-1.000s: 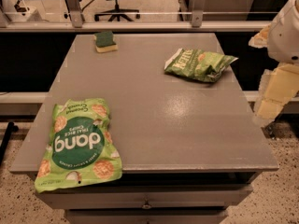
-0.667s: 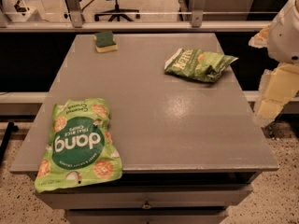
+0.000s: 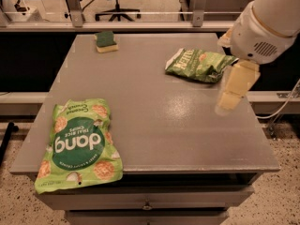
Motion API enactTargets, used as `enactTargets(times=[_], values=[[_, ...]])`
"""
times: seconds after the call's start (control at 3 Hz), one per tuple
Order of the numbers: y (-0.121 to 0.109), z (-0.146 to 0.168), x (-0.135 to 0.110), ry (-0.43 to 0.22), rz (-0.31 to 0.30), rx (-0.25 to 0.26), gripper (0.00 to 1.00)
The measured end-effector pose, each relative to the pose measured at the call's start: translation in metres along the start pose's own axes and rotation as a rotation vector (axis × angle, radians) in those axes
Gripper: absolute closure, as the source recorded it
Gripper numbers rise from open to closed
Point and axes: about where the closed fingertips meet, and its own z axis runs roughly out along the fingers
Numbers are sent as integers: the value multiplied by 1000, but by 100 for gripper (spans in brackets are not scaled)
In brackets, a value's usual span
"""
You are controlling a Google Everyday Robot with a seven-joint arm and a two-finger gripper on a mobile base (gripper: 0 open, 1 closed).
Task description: Move sponge near green jalapeno chip bag
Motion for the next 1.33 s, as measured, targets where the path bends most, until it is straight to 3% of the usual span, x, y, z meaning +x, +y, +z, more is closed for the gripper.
enactTargets(times=[0.33, 0.67, 1.0, 1.33], values=[[-27, 44, -47, -91, 19, -24, 0], [-65, 77, -103, -217, 54, 1, 0], [-65, 77, -103, -220, 53, 1, 0], [-91, 91, -125, -281, 72, 46, 0]])
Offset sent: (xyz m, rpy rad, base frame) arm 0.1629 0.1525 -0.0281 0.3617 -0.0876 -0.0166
